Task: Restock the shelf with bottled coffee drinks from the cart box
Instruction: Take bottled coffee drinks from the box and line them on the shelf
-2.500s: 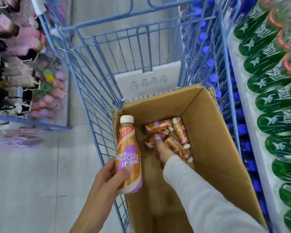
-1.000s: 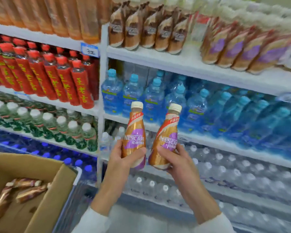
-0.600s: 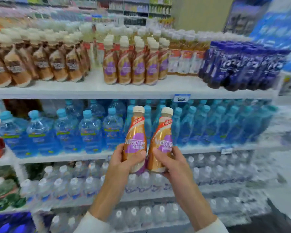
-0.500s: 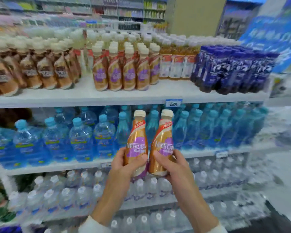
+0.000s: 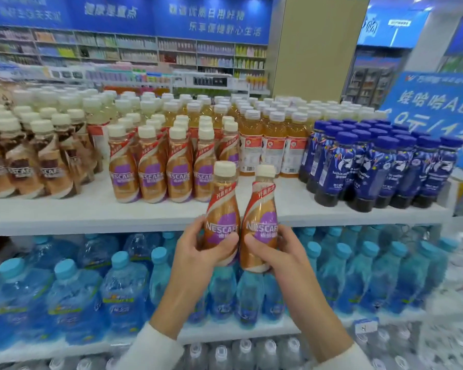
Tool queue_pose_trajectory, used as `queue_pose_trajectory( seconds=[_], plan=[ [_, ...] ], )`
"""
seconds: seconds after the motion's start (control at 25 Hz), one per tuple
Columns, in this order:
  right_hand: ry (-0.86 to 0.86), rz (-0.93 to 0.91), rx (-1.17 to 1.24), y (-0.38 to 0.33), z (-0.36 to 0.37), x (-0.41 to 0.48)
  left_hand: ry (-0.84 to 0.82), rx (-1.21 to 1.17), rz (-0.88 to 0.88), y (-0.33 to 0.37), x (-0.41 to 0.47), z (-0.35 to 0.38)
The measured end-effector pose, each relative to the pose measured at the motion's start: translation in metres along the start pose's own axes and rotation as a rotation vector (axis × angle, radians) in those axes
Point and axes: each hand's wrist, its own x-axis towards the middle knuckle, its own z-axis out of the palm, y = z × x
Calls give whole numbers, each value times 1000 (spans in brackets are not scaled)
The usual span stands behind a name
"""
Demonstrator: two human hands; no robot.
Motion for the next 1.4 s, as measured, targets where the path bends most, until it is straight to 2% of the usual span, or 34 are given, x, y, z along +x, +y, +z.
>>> queue_pose_trajectory(
  seconds=[0.28, 0.48, 0.68, 0.88, 1.04, 1.4],
  plan=[
    [-16, -106, -110, -16, 14, 94, 138, 214, 169, 14, 74, -2],
    [-23, -154, -226, -6, 16, 137, 237, 294, 189, -7, 86, 1],
    [-60, -163, -371, -6, 13, 147, 338, 305, 221, -18, 81, 1],
    [27, -235, -520, 5, 11, 141, 395, 454, 291, -22, 79, -4],
    [56, -273, -616, 8, 23, 152, 499, 462, 305, -18, 73, -31],
    [62, -262, -649, 11, 31, 170, 618, 452, 273, -7, 68, -97]
  ],
)
